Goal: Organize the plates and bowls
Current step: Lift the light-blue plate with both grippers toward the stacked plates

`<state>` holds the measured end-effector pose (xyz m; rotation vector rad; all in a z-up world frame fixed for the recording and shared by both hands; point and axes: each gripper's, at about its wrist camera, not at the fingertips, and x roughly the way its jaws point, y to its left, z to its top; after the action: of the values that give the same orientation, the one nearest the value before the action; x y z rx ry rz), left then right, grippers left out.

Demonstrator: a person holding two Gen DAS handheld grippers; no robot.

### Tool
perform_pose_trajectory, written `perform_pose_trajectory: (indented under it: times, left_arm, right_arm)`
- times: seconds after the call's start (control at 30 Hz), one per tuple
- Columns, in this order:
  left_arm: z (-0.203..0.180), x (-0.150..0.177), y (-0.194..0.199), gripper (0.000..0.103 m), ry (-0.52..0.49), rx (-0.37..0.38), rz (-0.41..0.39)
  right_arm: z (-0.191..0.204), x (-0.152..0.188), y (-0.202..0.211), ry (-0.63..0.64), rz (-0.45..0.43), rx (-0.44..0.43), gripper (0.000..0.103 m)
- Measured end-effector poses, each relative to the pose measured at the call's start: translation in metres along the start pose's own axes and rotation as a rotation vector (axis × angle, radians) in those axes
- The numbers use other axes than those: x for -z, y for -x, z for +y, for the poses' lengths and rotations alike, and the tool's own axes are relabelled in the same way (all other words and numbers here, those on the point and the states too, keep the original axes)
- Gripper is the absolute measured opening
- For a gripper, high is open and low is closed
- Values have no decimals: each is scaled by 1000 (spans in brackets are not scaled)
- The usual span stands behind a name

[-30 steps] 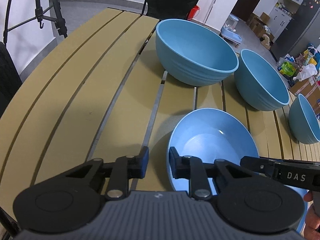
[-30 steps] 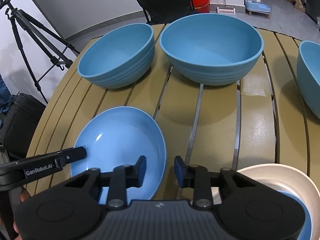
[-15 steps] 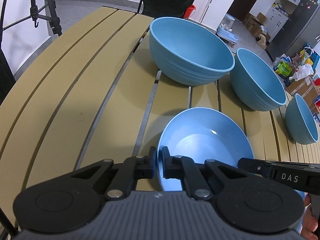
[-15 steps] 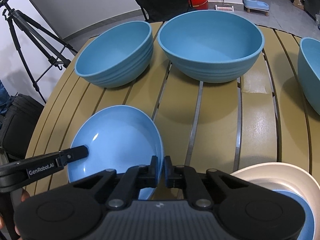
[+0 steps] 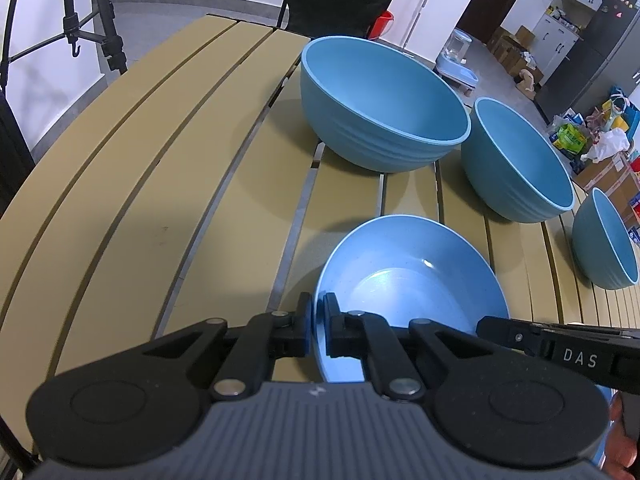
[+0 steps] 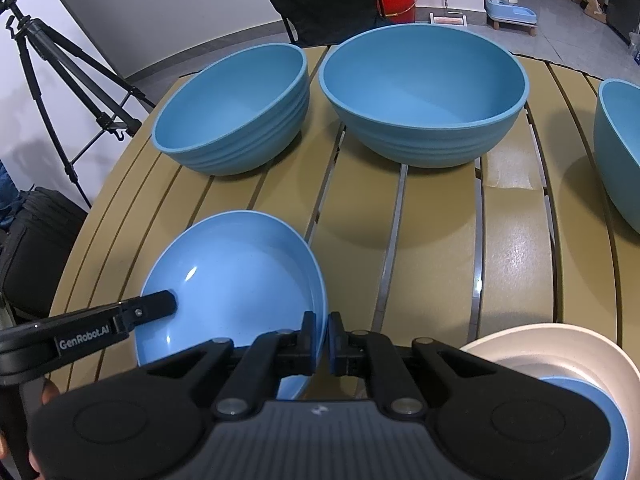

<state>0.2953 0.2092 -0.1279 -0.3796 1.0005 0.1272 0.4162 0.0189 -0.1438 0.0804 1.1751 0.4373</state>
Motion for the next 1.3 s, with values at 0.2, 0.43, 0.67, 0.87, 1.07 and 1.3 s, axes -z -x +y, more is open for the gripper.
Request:
perform_pose_trajectory:
  times: [0.2, 0.43, 0.67, 0.87, 1.07, 1.3]
  left_arm:
    - [0, 0, 6, 7, -3, 0, -11]
    - [2, 2, 19, 7, -5, -4, -29]
    - [0, 6, 37, 7, -3, -4, -50]
    - [-2, 10, 55, 7, -5, -8, -70]
    - [-4, 17, 75, 7, -9, -9, -94]
    - [-9, 25, 98, 7, -17, -3, -124]
  right_arm:
    - [2, 1, 6, 2, -9, -3, 5]
    - [9, 4, 17, 10, -22, -3, 5]
    - [15, 10, 32, 13, -42, -10, 5]
    - [21, 17, 49, 17, -63, -19, 5]
    - [28, 26, 66, 25, -85, -24, 5]
    - [32, 37, 88, 30, -115, -27, 5]
